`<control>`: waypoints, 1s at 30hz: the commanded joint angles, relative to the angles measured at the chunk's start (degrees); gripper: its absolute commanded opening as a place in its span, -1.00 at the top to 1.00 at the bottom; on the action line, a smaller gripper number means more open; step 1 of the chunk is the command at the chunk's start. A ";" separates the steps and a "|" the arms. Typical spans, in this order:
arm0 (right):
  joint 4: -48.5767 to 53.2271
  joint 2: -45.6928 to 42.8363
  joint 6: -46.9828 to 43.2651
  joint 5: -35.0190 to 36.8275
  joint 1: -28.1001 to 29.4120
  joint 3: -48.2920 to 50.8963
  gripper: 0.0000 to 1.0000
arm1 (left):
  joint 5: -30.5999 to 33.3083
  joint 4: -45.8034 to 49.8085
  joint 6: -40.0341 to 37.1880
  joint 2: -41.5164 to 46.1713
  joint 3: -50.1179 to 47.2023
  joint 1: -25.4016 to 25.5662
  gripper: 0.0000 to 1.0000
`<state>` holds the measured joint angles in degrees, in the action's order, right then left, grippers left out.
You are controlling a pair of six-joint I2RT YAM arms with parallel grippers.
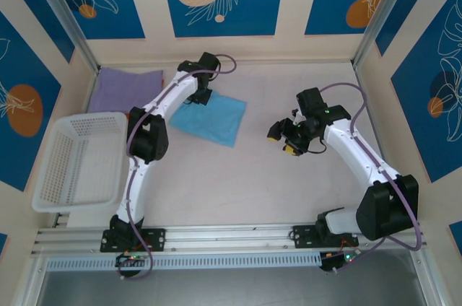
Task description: Fold and stack the t-shirts
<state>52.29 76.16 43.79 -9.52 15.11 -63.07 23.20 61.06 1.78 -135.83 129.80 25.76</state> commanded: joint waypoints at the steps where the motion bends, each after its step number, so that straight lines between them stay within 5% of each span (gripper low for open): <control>1: 4.04 -2.49 0.14 1.91 -0.47 -1.79 -0.28 | 6.17 4.45 -6.61 -0.54 4.26 -2.16 1.00; 12: 11.50 -1.56 -0.17 4.30 -0.50 -6.51 -0.26 | 12.65 1.83 -19.96 4.21 9.07 -6.54 1.00; 30: 17.58 8.54 1.11 8.15 5.21 -17.83 -0.22 | 3.35 1.08 -25.75 7.79 15.18 -16.65 1.00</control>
<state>67.59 83.31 43.88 -2.31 19.11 -78.37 29.52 62.24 -22.98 -132.16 143.20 10.24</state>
